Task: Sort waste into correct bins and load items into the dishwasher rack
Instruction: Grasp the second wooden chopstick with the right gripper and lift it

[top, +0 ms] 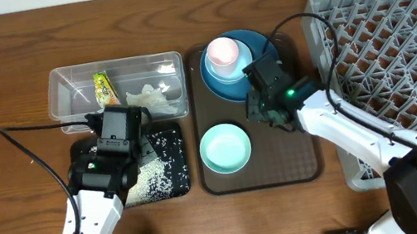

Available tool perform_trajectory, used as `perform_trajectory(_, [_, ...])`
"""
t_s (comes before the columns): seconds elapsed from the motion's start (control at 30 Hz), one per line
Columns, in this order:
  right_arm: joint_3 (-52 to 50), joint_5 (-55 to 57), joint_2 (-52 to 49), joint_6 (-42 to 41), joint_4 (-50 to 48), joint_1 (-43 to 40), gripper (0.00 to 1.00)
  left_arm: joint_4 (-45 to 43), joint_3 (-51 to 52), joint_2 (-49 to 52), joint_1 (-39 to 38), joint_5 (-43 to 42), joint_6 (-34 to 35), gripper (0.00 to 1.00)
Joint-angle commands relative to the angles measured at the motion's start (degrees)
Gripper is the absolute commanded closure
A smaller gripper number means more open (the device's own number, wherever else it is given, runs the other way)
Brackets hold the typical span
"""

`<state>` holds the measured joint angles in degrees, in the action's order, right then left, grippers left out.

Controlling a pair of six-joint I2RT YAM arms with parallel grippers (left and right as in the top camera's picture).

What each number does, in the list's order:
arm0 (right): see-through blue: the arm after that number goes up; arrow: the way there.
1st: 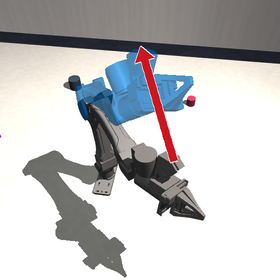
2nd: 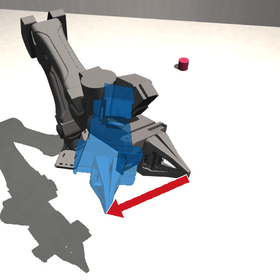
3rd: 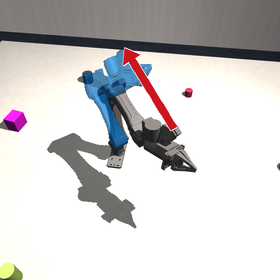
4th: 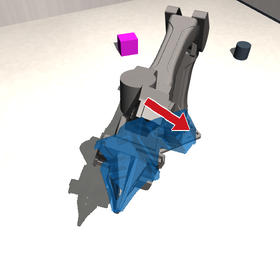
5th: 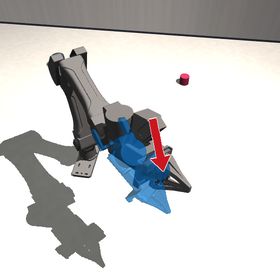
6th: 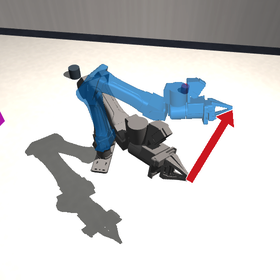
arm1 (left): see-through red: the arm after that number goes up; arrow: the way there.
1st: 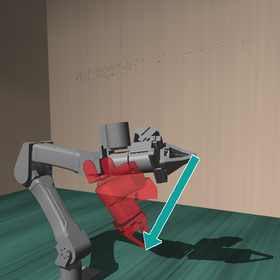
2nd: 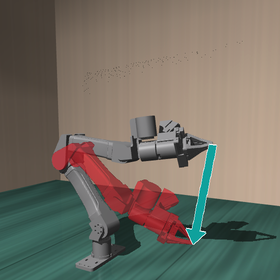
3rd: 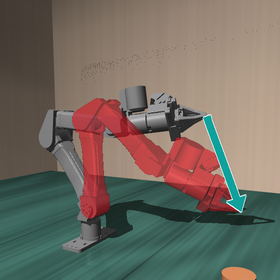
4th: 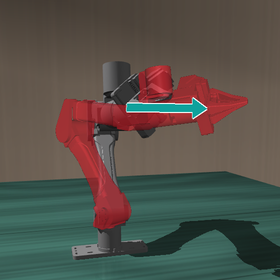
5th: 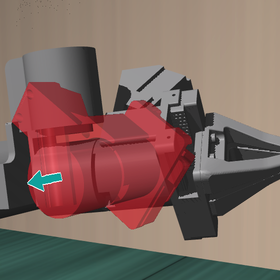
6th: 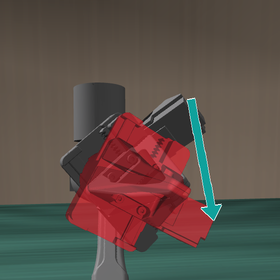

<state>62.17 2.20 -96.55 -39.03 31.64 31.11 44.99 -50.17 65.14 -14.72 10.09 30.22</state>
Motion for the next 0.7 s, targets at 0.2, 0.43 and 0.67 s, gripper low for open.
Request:
perform_trajectory(0.2, [-0.3, 1.1, -0.2, -0.1, -0.2, 2.5, 0.65, 0.2, -0.3, 0.3, 0.2, 1.1, 0.3, 0.44])
perform_trajectory(0.43, [-0.3, 1.5, -0.2, -0.1, 0.1, 2.5, 0.66, 0.2, -0.3, 0.3, 0.2, 1.1, 0.3, 0.44])
perform_trajectory(0.67, [-0.5, 1.6, -0.2, -0.1, 0.0, 2.5, 0.73, 0.2, -0.3, 0.3, 0.2, 1.1, 0.3, 0.44])
